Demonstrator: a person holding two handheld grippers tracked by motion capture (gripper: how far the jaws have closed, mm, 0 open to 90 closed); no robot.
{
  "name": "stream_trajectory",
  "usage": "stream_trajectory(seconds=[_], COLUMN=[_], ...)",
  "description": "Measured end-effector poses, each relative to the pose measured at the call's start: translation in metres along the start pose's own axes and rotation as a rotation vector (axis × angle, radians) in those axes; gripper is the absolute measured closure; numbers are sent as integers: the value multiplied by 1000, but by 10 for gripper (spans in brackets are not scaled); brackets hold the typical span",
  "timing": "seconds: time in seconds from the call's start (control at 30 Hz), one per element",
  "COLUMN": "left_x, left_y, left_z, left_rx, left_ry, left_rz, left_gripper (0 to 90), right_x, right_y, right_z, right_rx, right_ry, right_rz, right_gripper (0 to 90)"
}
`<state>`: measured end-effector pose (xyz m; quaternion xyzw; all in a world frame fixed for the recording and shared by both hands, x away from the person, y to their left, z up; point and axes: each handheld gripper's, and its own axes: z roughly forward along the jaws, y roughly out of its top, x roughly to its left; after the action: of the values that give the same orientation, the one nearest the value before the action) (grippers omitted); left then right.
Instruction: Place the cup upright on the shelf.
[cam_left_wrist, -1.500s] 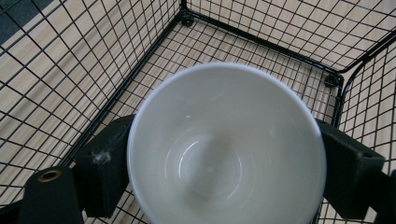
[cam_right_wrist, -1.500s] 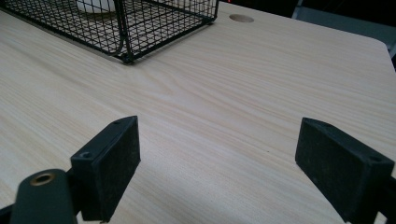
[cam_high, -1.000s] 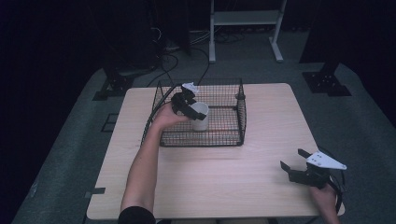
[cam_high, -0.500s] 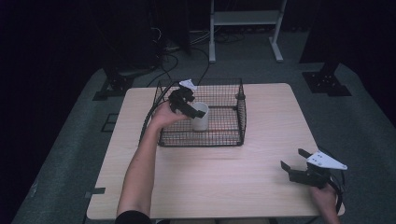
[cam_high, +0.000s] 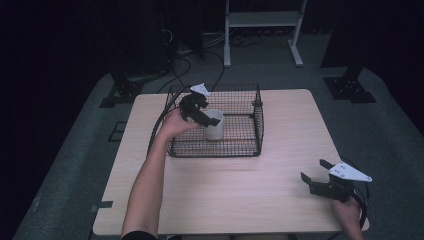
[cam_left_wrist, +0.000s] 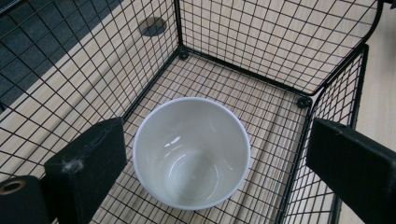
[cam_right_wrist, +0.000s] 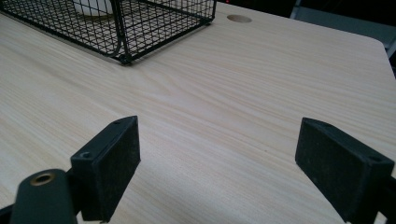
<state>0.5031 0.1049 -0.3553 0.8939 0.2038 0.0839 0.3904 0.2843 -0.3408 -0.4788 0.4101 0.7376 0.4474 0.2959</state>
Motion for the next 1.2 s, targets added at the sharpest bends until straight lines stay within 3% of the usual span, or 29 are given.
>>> stream_trajectory(seconds=[0.47, 0.77, 1.2], left_x=[-10, -18, -27], left_y=[2, -7, -15], left_z=[-11, -21, -34], left_rx=[-7, -52, -57], left_ry=[5, 14, 18], left_rz=[24, 18, 30], left_gripper=[45, 50, 50], right_x=[0, 0, 0], right_y=[0, 0, 0], right_z=[0, 1, 1], right_rx=[1, 3, 9], right_ry=[-3, -4, -10], right_rz=[-1, -3, -6], right_gripper=[133, 133, 133])
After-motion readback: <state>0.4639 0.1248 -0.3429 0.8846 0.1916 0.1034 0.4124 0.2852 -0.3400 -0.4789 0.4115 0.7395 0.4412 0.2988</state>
